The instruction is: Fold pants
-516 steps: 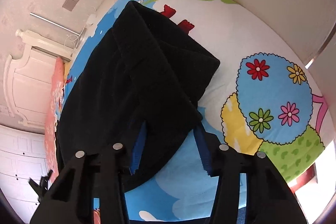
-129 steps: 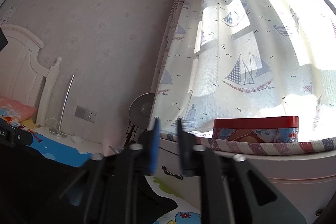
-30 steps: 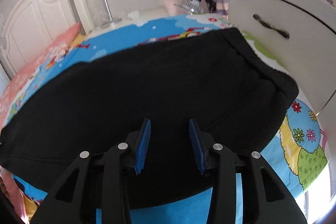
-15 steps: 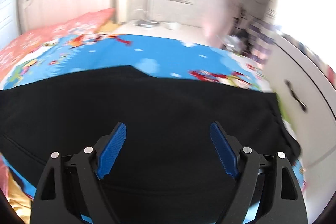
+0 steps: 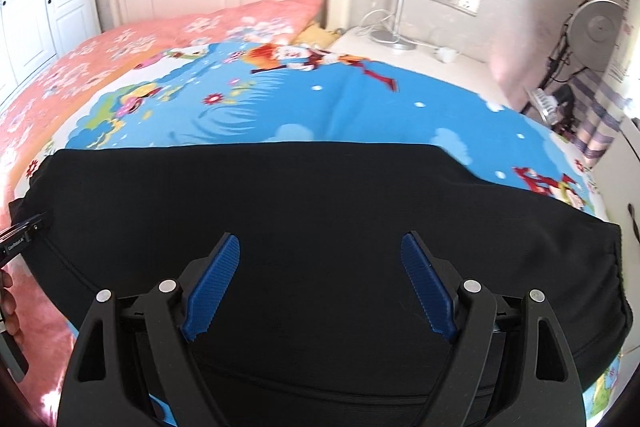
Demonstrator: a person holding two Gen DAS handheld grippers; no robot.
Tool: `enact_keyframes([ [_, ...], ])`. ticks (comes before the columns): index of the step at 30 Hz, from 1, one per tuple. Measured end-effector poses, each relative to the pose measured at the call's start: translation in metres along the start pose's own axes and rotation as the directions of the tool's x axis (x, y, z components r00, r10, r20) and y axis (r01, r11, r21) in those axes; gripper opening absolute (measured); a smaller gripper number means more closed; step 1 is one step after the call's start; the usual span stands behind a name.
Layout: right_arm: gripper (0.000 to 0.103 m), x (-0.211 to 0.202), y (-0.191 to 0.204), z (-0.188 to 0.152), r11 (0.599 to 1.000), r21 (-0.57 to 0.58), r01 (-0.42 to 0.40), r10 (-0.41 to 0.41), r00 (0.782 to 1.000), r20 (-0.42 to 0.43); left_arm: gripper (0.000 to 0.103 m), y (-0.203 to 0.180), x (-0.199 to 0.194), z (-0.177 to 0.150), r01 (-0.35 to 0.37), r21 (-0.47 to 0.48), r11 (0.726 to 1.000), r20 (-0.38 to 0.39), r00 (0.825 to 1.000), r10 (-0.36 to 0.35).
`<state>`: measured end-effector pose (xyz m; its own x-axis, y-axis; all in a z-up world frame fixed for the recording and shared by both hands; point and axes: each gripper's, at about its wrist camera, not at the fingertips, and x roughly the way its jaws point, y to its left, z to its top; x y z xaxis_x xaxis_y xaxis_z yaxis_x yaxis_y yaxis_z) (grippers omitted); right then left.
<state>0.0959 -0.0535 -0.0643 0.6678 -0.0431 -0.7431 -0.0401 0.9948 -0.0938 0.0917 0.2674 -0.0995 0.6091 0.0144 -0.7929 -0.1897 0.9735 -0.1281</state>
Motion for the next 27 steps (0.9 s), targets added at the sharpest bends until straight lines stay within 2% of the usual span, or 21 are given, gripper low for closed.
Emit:
enact_keyframes([
  [3, 0.08, 0.011, 0.009, -0.002, 1.0, 0.0, -0.03, 0.03, 0.999, -0.035, 0.027, 0.015, -0.004, 0.005, 0.014, -0.034, 0.999, 0.006, 1.0, -0.014],
  [5, 0.08, 0.024, 0.016, -0.008, 0.999, -0.021, -0.024, 0.023, 0.997, -0.073, 0.027, 0.034, -0.008, 0.009, 0.09, -0.106, 0.99, 0.01, 0.996, -0.089],
  [7, 0.08, 0.036, 0.018, -0.016, 0.999, -0.034, -0.016, 0.012, 0.993, -0.114, 0.027, 0.054, -0.014, 0.014, 0.173, -0.183, 0.968, 0.033, 0.985, -0.17],
  [8, 0.08, 0.042, 0.017, -0.019, 0.999, -0.028, -0.018, 0.014, 0.99, -0.137, 0.028, 0.064, -0.019, 0.016, 0.187, -0.218, 0.958, 0.057, 0.982, -0.179],
  [9, 0.08, 0.048, 0.015, -0.023, 0.999, -0.014, -0.029, 0.026, 0.987, -0.156, 0.035, 0.072, -0.024, 0.018, 0.172, -0.238, 0.956, 0.076, 0.985, -0.158],
  [10, 0.08, 0.048, 0.013, -0.025, 0.999, -0.004, -0.035, 0.034, 0.99, -0.14, 0.044, 0.081, -0.028, 0.02, 0.146, -0.256, 0.956, 0.089, 0.988, -0.127],
  [11, 0.08, 0.048, 0.014, -0.025, 0.999, -0.019, -0.034, 0.031, 0.99, -0.136, 0.063, 0.093, -0.034, 0.022, 0.093, -0.287, 0.953, 0.104, 0.992, -0.065],
  [12, 0.08, 0.049, 0.014, -0.025, 0.999, -0.027, -0.033, 0.029, 0.99, -0.138, 0.063, 0.103, -0.036, 0.023, 0.086, -0.308, 0.947, 0.111, 0.992, -0.054],
  [16, 0.081, 0.051, 0.013, -0.026, 0.999, -0.036, -0.031, 0.026, 0.991, -0.135, 0.063, 0.146, -0.03, 0.029, 0.195, -0.411, 0.89, 0.121, 0.98, -0.159],
  [18, 0.082, 0.051, 0.012, -0.026, 0.999, -0.037, -0.034, 0.029, 0.991, -0.132, 0.063, 0.16, -0.023, 0.028, 0.222, -0.458, 0.861, 0.096, 0.975, -0.2],
  [19, 0.082, 0.051, 0.011, -0.026, 0.999, -0.036, -0.037, 0.032, 0.991, -0.132, 0.06, 0.166, -0.02, 0.026, 0.223, -0.492, 0.842, 0.083, 0.974, -0.209],
  [20, 0.083, 0.051, 0.01, -0.026, 0.999, -0.033, -0.039, 0.034, 0.991, -0.133, 0.057, 0.171, -0.018, 0.021, 0.24, -0.526, 0.816, 0.081, 0.969, -0.233],
  [21, 0.083, 0.052, 0.01, -0.026, 0.999, -0.033, -0.038, 0.034, 0.991, -0.132, 0.056, 0.177, -0.016, 0.014, 0.295, -0.569, 0.768, 0.099, 0.951, -0.292],
  [22, 0.083, 0.052, 0.011, -0.027, 0.999, -0.034, -0.036, 0.031, 0.991, -0.129, 0.055, 0.18, -0.014, 0.009, 0.331, -0.597, 0.73, 0.111, 0.936, -0.334],
  [23, 0.083, 0.052, 0.011, -0.027, 0.999, -0.034, -0.035, 0.03, 0.991, -0.127, 0.054, 0.181, -0.011, 0.005, 0.347, -0.618, 0.705, 0.112, 0.927, -0.357],
  [27, 0.084, 0.052, 0.011, -0.027, 0.999, -0.036, -0.037, 0.032, 0.991, -0.126, 0.051, 0.179, 0.001, -0.006, 0.326, -0.647, 0.69, 0.078, 0.928, -0.365],
])
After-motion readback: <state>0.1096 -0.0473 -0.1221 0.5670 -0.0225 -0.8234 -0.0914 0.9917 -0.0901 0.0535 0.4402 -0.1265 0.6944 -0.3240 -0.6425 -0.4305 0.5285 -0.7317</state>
